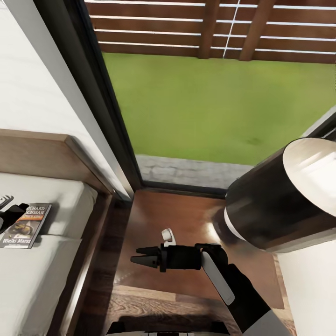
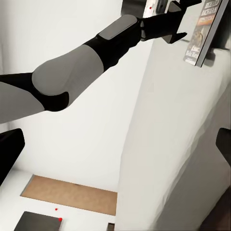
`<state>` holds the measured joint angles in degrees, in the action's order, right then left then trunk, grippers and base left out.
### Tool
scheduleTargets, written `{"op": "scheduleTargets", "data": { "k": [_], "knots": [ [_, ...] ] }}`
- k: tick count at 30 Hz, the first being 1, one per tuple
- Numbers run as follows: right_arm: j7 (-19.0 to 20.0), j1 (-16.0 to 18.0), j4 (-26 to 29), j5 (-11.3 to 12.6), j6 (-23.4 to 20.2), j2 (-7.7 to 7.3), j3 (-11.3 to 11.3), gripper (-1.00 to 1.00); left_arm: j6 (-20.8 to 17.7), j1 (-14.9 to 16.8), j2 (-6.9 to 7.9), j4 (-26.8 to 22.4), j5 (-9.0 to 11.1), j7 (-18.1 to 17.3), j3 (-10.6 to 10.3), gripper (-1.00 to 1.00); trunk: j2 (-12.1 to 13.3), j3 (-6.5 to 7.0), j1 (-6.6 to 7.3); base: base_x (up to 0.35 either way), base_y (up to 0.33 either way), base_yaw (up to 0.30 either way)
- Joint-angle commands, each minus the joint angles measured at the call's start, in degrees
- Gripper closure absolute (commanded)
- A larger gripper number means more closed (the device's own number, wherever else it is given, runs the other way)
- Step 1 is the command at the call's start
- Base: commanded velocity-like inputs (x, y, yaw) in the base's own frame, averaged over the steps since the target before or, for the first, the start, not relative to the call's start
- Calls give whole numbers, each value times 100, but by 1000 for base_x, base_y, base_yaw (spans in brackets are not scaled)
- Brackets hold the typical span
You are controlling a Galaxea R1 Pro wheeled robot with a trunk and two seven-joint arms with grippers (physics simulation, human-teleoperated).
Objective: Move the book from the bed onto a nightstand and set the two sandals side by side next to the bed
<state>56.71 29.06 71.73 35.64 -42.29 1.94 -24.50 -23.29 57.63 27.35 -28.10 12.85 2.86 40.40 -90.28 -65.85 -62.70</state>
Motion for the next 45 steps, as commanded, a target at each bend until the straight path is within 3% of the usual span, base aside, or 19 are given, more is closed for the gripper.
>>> {"op": "scheduleTargets", "data": {
  "k": [1,45],
  "knots": [
    [-2,3,-2,31,-36,0,-2,-100,-35,3,-2,-11,60,30,11,-100,-2,-3,2,-167,-160,0],
    [-2,4,-2,31,-37,-1,-2,-100,-35,2,-3,-11,60,30,10,-100,-2,-3,2,4,7,0]
  ]
}}
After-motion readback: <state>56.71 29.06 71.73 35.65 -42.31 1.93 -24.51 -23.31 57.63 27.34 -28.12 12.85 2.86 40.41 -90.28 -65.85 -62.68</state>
